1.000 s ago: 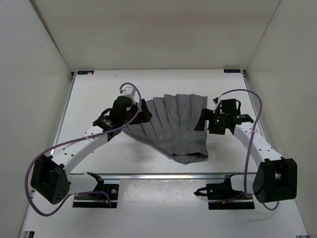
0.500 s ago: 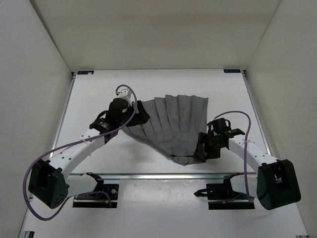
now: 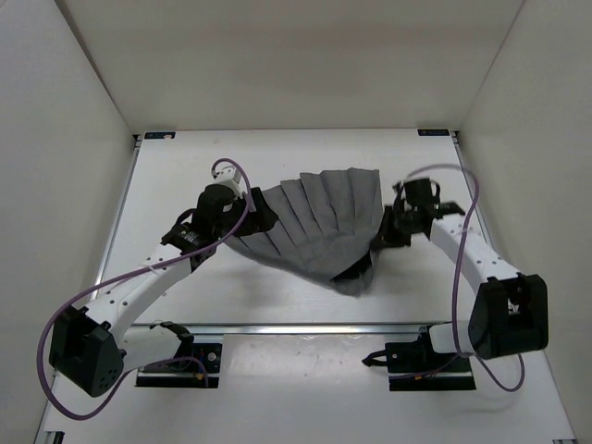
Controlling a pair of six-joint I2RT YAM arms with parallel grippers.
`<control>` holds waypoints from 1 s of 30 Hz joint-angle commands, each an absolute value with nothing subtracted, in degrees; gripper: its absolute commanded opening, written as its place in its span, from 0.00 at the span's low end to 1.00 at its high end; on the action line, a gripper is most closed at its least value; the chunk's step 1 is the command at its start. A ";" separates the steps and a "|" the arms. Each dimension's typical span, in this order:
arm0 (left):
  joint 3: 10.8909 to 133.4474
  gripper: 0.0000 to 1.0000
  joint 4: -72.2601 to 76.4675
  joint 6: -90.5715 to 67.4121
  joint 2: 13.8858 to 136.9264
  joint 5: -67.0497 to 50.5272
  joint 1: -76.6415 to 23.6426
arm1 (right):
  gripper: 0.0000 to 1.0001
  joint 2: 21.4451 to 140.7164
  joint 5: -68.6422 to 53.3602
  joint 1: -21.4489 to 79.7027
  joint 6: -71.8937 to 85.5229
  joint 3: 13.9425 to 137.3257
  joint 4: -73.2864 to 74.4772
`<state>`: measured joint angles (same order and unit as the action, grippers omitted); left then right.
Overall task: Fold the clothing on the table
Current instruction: Flatten the skirt out
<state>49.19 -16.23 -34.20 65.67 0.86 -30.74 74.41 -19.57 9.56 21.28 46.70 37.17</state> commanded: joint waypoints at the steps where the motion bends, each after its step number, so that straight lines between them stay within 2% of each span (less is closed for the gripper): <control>1: 47.73 0.94 -14.25 -35.51 62.85 -1.06 -30.67 | 0.00 76.54 -20.48 10.36 16.71 68.73 36.64; 3: 46.33 0.96 -12.32 -36.99 61.88 -3.07 -30.76 | 0.00 77.68 -17.95 12.82 15.12 83.69 36.91; 6: 44.13 0.95 -7.74 -39.36 60.39 -7.19 -31.98 | 0.00 83.29 -18.28 13.36 14.06 95.06 38.75; 9: 43.59 0.95 -6.50 -40.78 60.38 -6.95 -34.88 | 0.00 89.73 -20.56 13.87 13.45 105.26 47.53; 12: 41.58 0.94 -4.32 -42.70 59.59 -7.04 -36.82 | 0.00 87.11 -14.60 18.97 11.87 103.03 44.13; 15: 38.68 0.95 1.66 -46.13 57.22 -10.10 -36.30 | 0.00 86.49 -18.71 17.93 14.41 108.52 44.04; 18: 37.80 0.96 5.78 -47.28 55.99 -11.25 -36.65 | 0.00 84.47 -14.33 19.69 11.87 106.63 41.49; 19: 37.71 0.96 6.93 -47.81 56.16 -13.34 -36.30 | 0.00 85.86 -17.89 17.51 13.43 106.52 42.09; 21: 39.97 0.95 8.44 -47.99 58.17 -16.26 -36.73 | 0.00 89.11 -23.17 16.70 15.54 109.93 47.00; 25: 42.89 0.96 9.92 -49.29 62.31 -12.84 -41.30 | 0.00 90.27 -12.68 27.84 13.19 117.49 45.18; 27: 42.01 0.97 16.84 -52.37 64.15 -12.22 -42.36 | 0.00 92.01 -15.10 28.21 14.67 119.86 44.38; 30: 44.11 0.96 19.77 -53.61 67.57 -12.74 -45.17 | 0.00 94.38 -14.94 27.60 14.94 122.25 45.96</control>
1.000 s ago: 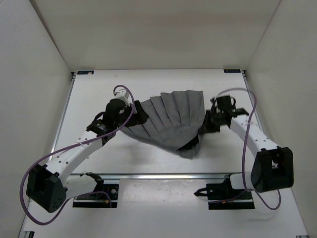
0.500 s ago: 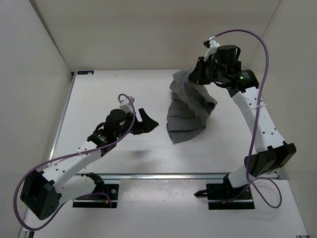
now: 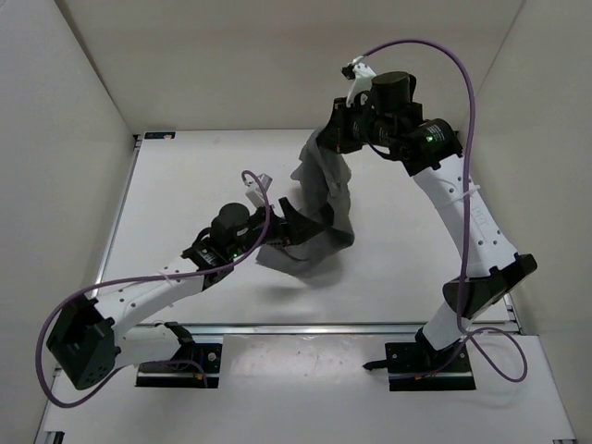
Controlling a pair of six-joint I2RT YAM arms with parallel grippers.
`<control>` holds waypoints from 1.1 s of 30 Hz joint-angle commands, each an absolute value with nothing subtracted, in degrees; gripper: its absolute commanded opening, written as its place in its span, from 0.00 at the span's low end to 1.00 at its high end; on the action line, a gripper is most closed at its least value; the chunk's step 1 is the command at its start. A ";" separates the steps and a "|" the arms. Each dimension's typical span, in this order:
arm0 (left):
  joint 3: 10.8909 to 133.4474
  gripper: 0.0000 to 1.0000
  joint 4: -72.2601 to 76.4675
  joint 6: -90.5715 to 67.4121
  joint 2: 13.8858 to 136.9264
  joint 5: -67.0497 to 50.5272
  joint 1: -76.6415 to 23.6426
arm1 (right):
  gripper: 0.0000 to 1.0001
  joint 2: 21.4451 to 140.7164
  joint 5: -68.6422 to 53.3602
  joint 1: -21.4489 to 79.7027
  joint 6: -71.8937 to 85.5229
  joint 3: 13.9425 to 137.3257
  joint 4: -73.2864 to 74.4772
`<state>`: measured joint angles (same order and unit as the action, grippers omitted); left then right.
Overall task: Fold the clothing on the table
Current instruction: Flatten the skirt out
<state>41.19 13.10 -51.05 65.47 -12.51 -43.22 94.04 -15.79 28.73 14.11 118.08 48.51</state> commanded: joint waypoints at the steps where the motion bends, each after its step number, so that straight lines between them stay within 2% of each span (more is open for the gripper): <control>1: 45.34 0.96 19.86 -53.61 68.81 -12.92 -45.61 | 0.00 94.39 -15.03 27.95 15.20 122.43 46.14; 7: 44.75 0.88 18.98 -57.03 72.34 -3.09 -47.11 | 0.00 93.25 -14.59 29.27 15.38 121.20 44.91; 13: 40.17 0.84 22.67 -57.48 66.63 4.65 -43.87 | 0.00 90.89 -15.12 28.92 15.91 117.87 44.56; 19: 40.16 0.83 23.90 -58.97 70.39 3.35 -43.33 | 0.00 90.35 -15.91 29.18 16.70 116.80 43.42; 33: 52.72 0.77 14.33 -57.57 81.12 4.93 -49.39 | 0.00 93.60 -15.65 31.55 17.05 120.05 45.08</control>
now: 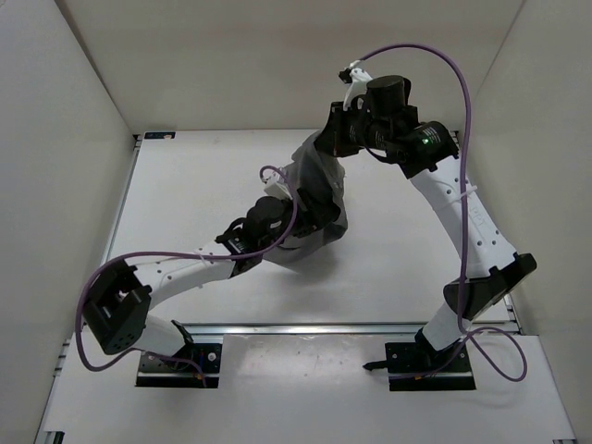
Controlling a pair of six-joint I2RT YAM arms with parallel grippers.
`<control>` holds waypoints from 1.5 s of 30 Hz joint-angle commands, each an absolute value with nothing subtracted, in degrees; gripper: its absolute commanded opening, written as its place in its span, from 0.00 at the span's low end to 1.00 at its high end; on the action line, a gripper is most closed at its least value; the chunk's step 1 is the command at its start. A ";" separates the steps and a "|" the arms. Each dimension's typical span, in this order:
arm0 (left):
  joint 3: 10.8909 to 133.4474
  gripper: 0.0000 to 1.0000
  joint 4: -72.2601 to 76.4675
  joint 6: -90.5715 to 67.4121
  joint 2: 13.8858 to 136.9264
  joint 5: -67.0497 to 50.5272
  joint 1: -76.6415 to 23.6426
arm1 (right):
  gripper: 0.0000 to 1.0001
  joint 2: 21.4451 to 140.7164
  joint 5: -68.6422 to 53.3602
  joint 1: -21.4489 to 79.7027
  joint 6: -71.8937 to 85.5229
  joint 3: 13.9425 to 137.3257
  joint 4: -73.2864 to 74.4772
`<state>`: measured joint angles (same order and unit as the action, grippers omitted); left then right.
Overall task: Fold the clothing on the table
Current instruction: Flatten the skirt out
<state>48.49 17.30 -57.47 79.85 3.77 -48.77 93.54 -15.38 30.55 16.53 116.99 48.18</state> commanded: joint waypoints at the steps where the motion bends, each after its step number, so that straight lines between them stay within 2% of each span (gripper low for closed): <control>1: 54.21 0.76 13.11 -57.57 82.25 5.27 -50.00 | 0.00 94.13 -15.64 31.55 16.88 120.58 45.70; 3: 57.37 0.75 8.29 -56.96 84.28 6.59 -50.80 | 0.00 94.66 -15.30 32.34 16.87 121.11 46.31; 6: 60.29 0.66 4.58 -55.72 88.05 7.83 -51.59 | 0.00 94.66 -15.03 32.52 16.79 121.56 45.45; 8: 61.52 0.65 1.86 -55.37 89.64 8.96 -51.32 | 0.00 94.66 -14.85 32.34 16.61 121.90 45.44; 11: 63.37 0.53 -2.19 -54.67 91.14 11.07 -51.68 | 0.00 94.57 -14.85 31.99 16.78 122.17 45.27; 14: 63.28 0.30 -2.11 -55.19 91.93 11.60 -50.98 | 0.00 94.13 -14.85 32.43 16.70 121.99 44.74; 16: 63.46 0.04 -3.68 -54.41 92.11 11.86 -50.45 | 0.00 93.87 -14.41 31.65 16.44 121.82 44.39; 18: 62.32 0.00 -4.22 -54.41 91.41 11.52 -50.28 | 0.00 93.69 -13.28 30.68 16.26 121.64 45.17; 24: 49.93 0.00 -4.83 -55.81 80.36 8.53 -45.89 | 0.00 90.18 -10.55 21.11 15.03 121.30 45.62; 27: 43.88 0.00 -7.03 -56.86 72.28 8.88 -43.17 | 0.01 88.25 -13.34 15.22 15.64 119.80 44.74; 30: 42.37 0.01 -6.07 -57.04 67.86 8.10 -42.71 | 0.00 86.58 -13.71 13.45 15.39 116.64 43.86; 32: 42.45 0.21 -0.73 -57.30 68.55 4.41 -43.07 | 0.00 86.05 -13.53 15.37 15.47 114.61 43.16; 33: 42.19 0.26 2.34 -57.39 69.16 2.57 -43.50 | 0.00 85.96 -13.36 16.69 15.47 113.22 42.98; 35: 42.01 0.44 12.61 -59.15 72.32 -2.00 -44.38 | 0.00 86.31 -13.01 18.79 15.91 111.98 43.06; 36: 42.97 0.48 14.22 -59.50 73.73 -3.33 -45.95 | 0.00 86.40 -13.18 20.29 16.17 111.02 42.72; 40: 48.32 0.51 24.51 -60.73 84.44 -13.69 -49.12 | 0.01 88.41 -13.80 24.86 16.70 114.50 42.80; 43: 51.67 0.66 25.58 -60.04 89.19 -15.47 -51.67 | 0.00 91.39 -13.27 26.10 16.43 120.12 45.86; 45: 52.47 0.75 23.74 -58.63 90.09 -11.10 -51.42 | 0.00 92.90 -14.76 26.72 16.52 122.86 47.10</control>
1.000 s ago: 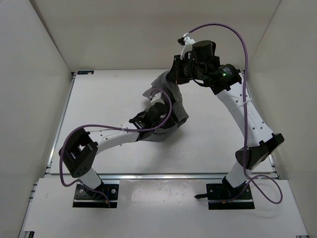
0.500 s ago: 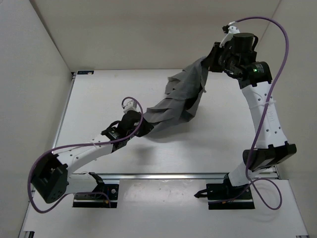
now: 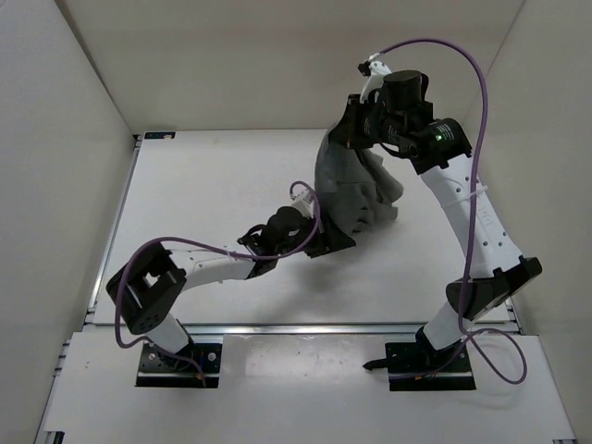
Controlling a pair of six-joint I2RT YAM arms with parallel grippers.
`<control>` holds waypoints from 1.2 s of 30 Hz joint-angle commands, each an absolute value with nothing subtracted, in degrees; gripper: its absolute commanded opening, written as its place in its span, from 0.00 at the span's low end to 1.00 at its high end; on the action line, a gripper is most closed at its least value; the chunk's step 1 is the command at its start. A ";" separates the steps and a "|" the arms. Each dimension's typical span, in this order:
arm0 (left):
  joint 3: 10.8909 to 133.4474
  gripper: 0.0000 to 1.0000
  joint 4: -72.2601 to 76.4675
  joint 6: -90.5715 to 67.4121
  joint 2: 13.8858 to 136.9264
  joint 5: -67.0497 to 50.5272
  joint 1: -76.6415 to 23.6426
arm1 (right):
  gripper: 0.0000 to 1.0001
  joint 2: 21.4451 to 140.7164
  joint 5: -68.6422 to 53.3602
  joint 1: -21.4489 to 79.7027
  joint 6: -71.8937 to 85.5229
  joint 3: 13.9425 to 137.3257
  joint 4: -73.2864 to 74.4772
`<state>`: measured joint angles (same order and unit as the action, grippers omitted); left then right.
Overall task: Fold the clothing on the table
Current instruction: Flatten the skirt out
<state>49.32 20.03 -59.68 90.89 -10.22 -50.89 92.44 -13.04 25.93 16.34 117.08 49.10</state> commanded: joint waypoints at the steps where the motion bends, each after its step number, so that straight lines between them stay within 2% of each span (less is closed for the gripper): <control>1: 52.73 0.77 22.60 -57.40 90.17 -10.20 -51.24 | 0.00 92.99 -15.20 26.89 16.52 123.65 47.02; 6: 52.04 0.88 21.52 -53.88 88.42 2.17 -47.04 | 0.00 90.97 -16.52 27.86 17.40 121.99 44.92; 9: 49.49 0.89 26.96 -55.02 87.72 1.32 -44.05 | 0.00 90.53 -17.93 27.77 17.67 120.85 45.52; 11: 48.08 0.85 28.91 -55.02 87.01 1.14 -42.63 | 0.00 90.01 -18.19 26.90 17.32 119.80 45.70; 13: 46.50 0.70 31.80 -55.28 85.96 1.05 -41.05 | 0.00 89.21 -18.11 26.28 17.49 118.22 45.27; 15: 45.79 0.64 31.73 -54.85 84.13 3.06 -40.43 | 0.00 88.51 -18.63 24.88 17.23 117.16 45.26; 18: 41.42 0.68 31.11 -53.35 79.82 10.33 -41.83 | 0.00 88.16 -19.95 22.07 17.23 117.16 45.70; 20: 38.16 0.76 33.91 -53.70 77.44 16.32 -42.36 | 0.00 88.15 -21.00 20.92 17.40 116.98 44.91; 21: 36.67 0.77 34.62 -54.22 76.91 16.87 -41.84 | 0.00 88.24 -21.18 21.01 16.88 117.77 44.91; 23: 37.96 0.84 33.94 -55.98 79.44 15.13 -40.00 | 0.00 88.85 -21.53 21.62 16.88 117.69 45.00; 28: 42.45 0.92 33.22 -59.14 86.47 13.10 -37.36 | 0.00 90.79 -22.67 22.94 16.61 119.96 45.96; 32: 45.78 0.93 35.67 -60.21 92.89 6.52 -38.31 | 0.00 91.14 -22.94 22.33 16.26 121.03 46.32; 36: 45.44 0.93 44.62 -58.98 96.76 0.36 -39.20 | 0.00 90.71 -23.46 20.92 15.91 120.59 46.49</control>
<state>43.68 36.64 -59.33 96.05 6.46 -38.11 91.68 -22.00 21.80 16.51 118.02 49.74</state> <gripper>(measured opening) 0.932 0.009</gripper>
